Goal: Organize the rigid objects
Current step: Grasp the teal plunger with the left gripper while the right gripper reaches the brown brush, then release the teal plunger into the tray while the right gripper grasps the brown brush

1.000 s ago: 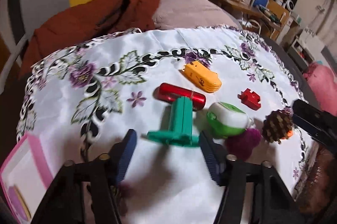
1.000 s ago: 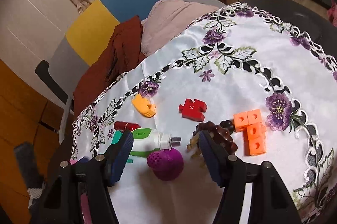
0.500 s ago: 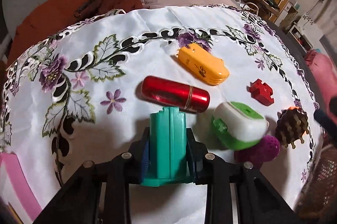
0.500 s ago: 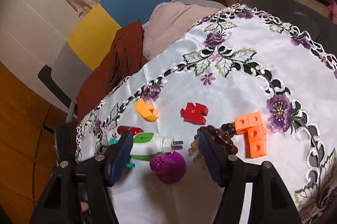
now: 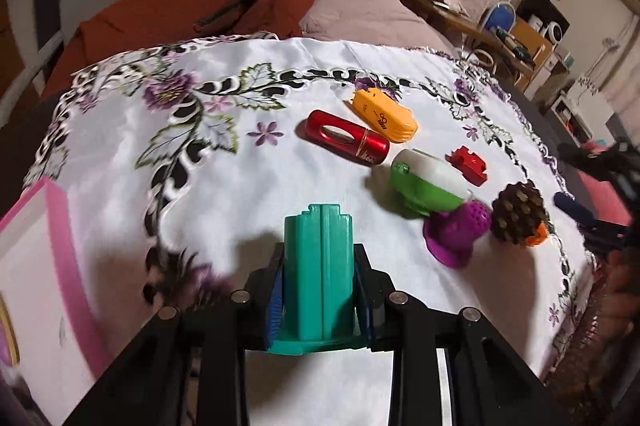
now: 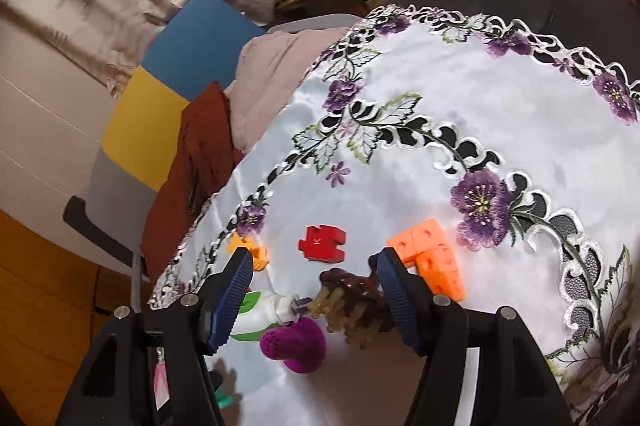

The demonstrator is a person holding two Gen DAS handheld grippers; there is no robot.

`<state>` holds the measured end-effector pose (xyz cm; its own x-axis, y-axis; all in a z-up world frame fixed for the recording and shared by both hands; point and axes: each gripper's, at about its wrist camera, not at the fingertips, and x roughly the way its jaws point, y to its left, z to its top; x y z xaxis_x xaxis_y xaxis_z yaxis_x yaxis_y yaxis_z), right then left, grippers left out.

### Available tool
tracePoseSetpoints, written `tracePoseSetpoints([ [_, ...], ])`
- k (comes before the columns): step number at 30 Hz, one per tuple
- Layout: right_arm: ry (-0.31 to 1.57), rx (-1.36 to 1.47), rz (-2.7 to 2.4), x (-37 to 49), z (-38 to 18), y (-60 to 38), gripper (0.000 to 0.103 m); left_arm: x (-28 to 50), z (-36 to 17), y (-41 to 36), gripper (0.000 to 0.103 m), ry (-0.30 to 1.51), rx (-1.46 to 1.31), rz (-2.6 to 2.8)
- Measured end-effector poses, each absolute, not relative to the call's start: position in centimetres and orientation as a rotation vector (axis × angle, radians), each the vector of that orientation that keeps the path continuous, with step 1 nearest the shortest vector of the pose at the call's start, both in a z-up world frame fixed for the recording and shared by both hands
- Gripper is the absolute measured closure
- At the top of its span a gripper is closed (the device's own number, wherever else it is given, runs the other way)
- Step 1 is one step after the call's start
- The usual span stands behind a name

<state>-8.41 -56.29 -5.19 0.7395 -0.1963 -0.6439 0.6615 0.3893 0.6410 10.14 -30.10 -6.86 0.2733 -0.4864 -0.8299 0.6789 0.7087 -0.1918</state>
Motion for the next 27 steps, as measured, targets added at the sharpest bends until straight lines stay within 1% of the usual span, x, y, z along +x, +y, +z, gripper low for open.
tracePoseSetpoints([
  [6, 0.603, 1.038, -0.573, -7.5, -6.4, -56.2, 0.037, 8.3, -6.1, -27.3, 0.073, 1.017, 0.17, -0.788],
  [12, 0.708, 0.963, -0.612, -6.1, -7.2, -55.7, 0.037, 6.7, -5.6, -24.2, 0.073, 1.023, 0.116, -0.788],
  [21, 0.842, 0.766, -0.655, -3.5, -8.1, -54.2, 0.037, 4.9, -4.3, -20.0, 0.073, 0.996, 0.061, -0.787],
  [23, 0.884, 0.709, -0.656, -2.8, -8.5, -53.8, 0.04, 4.7, -4.1, -18.8, 0.073, 0.991, 0.051, -0.78],
  [27, 0.908, 0.603, -0.674, -2.1, -8.3, -52.7, 0.04, 4.3, -3.5, -16.2, 0.073, 0.978, 0.024, -0.758],
])
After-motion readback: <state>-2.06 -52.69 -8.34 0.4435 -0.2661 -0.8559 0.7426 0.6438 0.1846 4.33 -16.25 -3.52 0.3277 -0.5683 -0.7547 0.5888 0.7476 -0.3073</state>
